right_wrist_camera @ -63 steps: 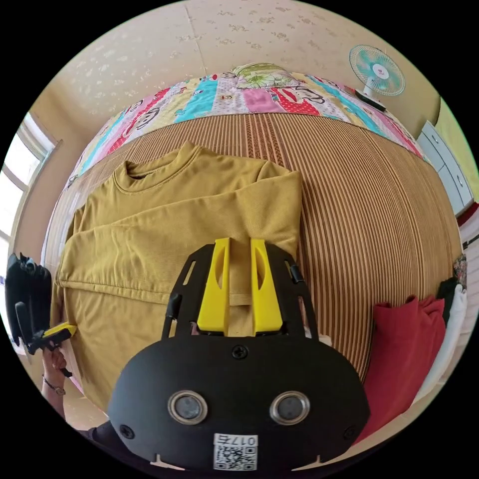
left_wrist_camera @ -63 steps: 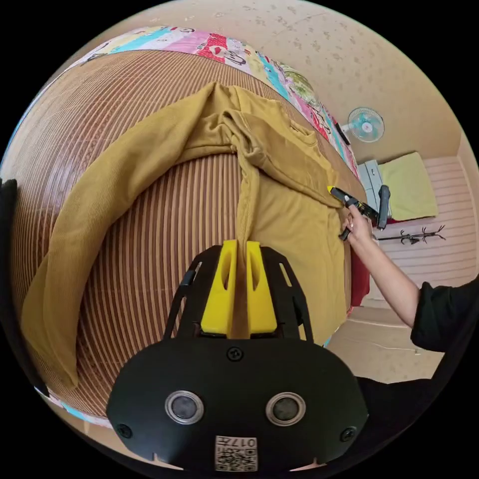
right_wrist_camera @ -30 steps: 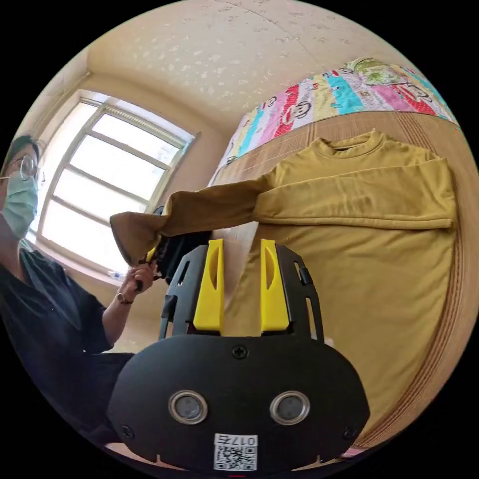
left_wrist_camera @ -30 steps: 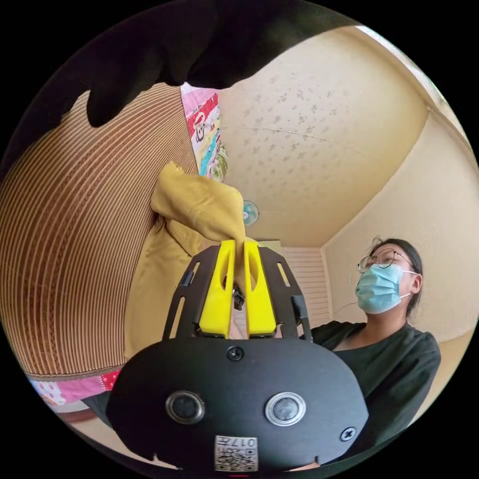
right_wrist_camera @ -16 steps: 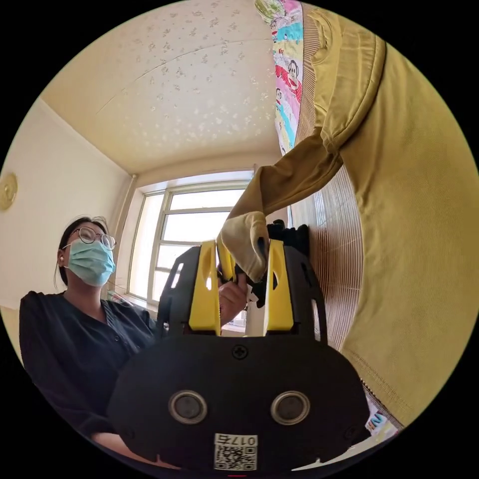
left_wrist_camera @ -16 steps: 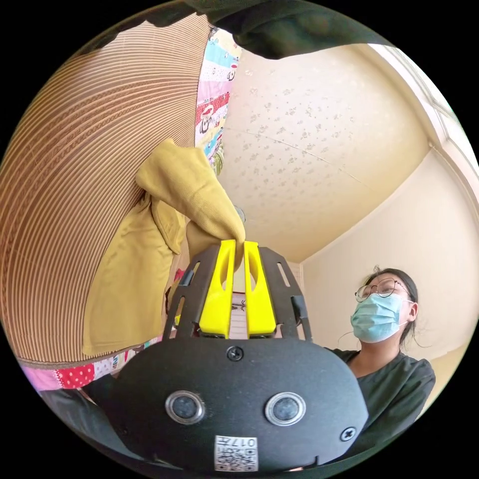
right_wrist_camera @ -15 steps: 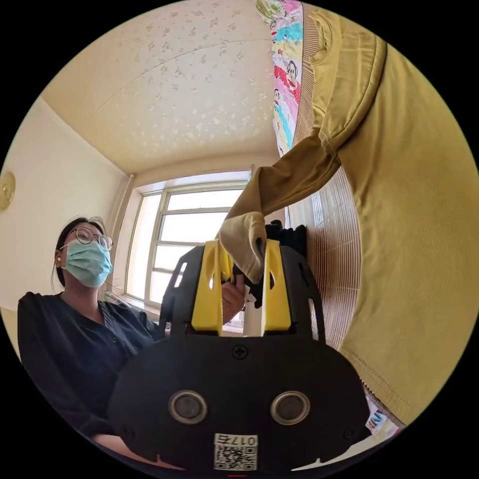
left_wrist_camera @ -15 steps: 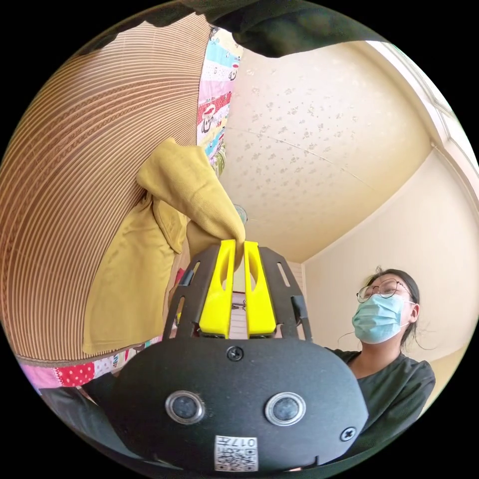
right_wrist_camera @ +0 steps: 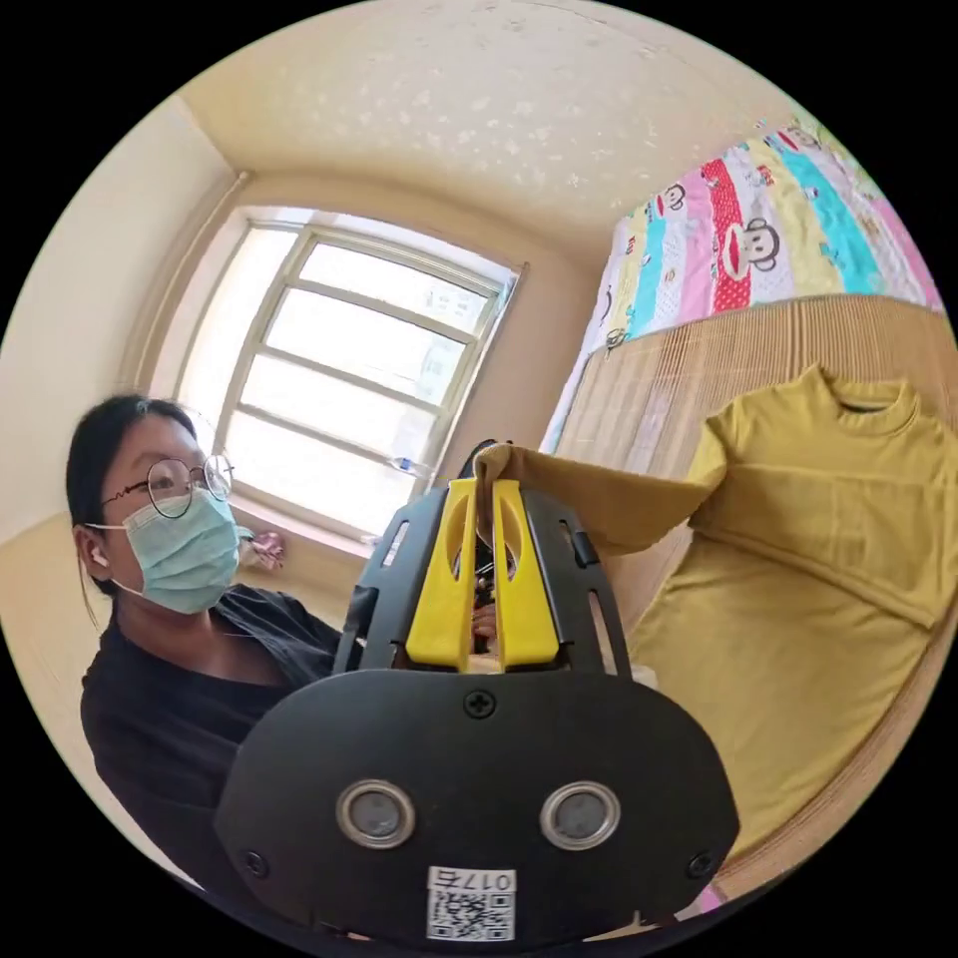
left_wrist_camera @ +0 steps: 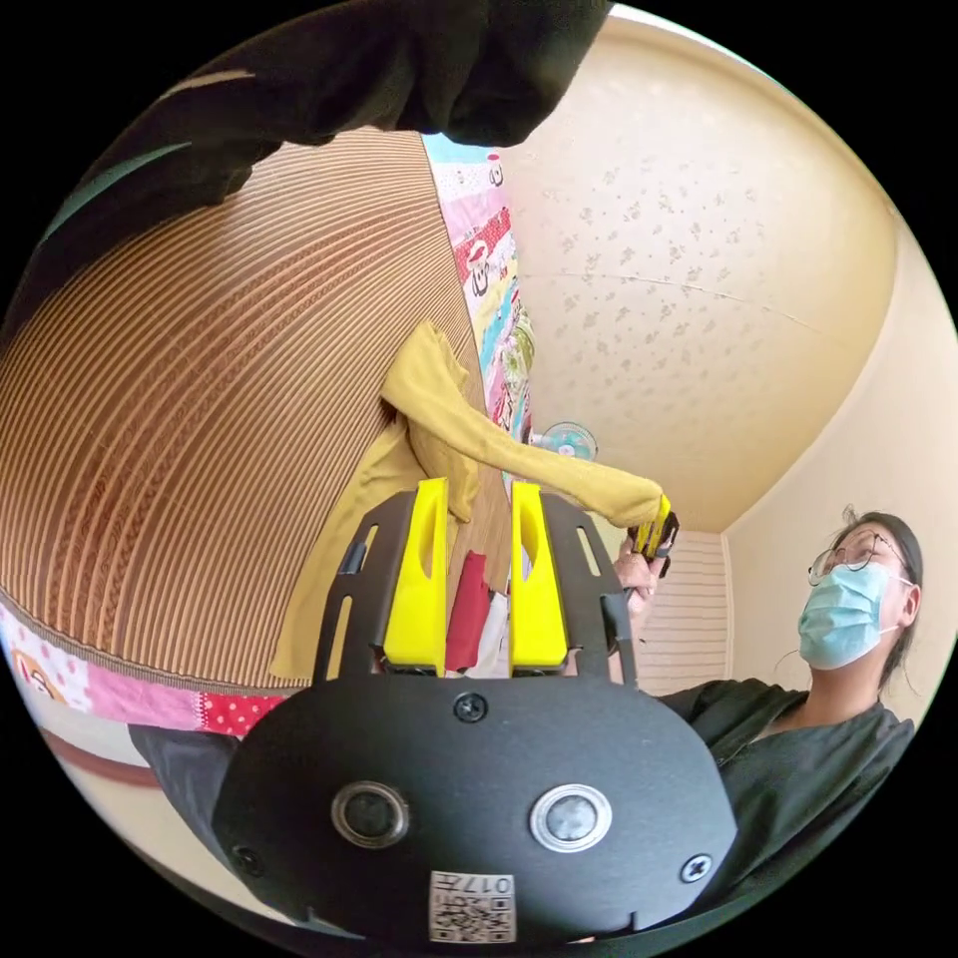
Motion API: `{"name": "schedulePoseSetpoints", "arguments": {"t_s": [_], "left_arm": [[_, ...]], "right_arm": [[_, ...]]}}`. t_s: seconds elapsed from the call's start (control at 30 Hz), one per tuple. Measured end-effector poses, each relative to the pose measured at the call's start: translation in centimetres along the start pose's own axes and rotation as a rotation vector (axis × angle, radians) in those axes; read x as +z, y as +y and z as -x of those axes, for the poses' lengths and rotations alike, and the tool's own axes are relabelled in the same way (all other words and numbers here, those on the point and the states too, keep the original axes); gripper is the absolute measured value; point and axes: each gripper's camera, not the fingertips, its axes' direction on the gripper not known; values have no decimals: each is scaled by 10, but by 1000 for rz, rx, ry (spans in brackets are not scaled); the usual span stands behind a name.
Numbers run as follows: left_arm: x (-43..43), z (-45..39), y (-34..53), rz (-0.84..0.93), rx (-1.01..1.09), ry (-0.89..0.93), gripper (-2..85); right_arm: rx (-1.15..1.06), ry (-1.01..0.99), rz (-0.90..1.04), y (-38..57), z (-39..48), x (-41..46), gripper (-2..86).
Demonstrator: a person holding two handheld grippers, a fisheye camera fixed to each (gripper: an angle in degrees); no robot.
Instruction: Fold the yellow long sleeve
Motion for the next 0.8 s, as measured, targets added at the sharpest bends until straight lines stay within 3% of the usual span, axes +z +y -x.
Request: {"name": "schedulePoseSetpoints", "arguments": {"t_s": [0.1,0.17,0.27,0.37,0.43,0.5,0.6,0.7,0.8], "left_arm": [[31,15,9,-2,-29,3,100],[64,24,14,8,-36,-18,100],[110,33,19,36,-45,-46,100],[149,40,21,48,-41,-58,100],[167,41,23,49,-34,-85,99],[185,44,26,44,-20,-110,99],[218,54,28,64,-7,-142,100],[251,65,29,73,37,-231,100],[281,76,24,80,84,-340,102]], "right_arm": [[96,226,35,-36,-42,-38,114],[122,274,114,-45,-87,-49,111],[360,391,298,-35,-189,-46,104],[340,237,292,-27,-206,-32,95],[120,38,227,-37,-151,-29,86],[-49,-15,173,-41,-109,-37,78],[-20,203,157,-46,-117,-51,64],[115,516,234,-44,-206,-44,45],[287,505,330,-37,-309,-16,23]]}}
